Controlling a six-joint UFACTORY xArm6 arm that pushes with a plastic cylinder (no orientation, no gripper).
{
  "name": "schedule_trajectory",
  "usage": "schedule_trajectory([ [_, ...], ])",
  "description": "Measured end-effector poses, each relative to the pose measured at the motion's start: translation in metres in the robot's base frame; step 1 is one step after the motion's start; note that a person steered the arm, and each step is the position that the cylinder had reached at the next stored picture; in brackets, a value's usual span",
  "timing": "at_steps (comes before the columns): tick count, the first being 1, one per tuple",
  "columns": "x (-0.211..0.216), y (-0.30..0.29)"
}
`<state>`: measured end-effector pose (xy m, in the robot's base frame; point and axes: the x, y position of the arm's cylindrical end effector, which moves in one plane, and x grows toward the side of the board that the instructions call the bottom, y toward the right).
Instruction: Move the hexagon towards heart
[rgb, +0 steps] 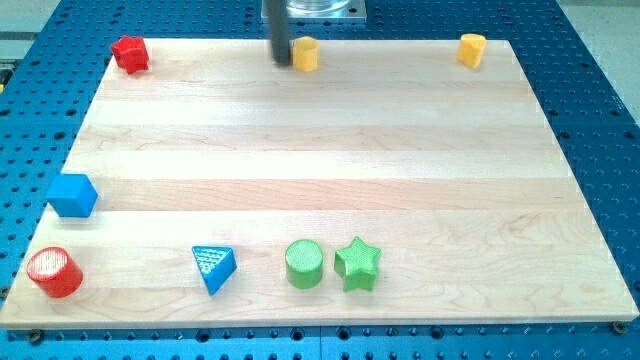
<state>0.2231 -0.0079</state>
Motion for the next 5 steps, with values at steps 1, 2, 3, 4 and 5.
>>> schedule_trajectory([
  [1, 0.0, 0.101],
  [2, 0.0, 0.115],
  [3, 0.006, 0.084],
  [4, 0.01, 0.121],
  [5, 0.015, 0.099],
])
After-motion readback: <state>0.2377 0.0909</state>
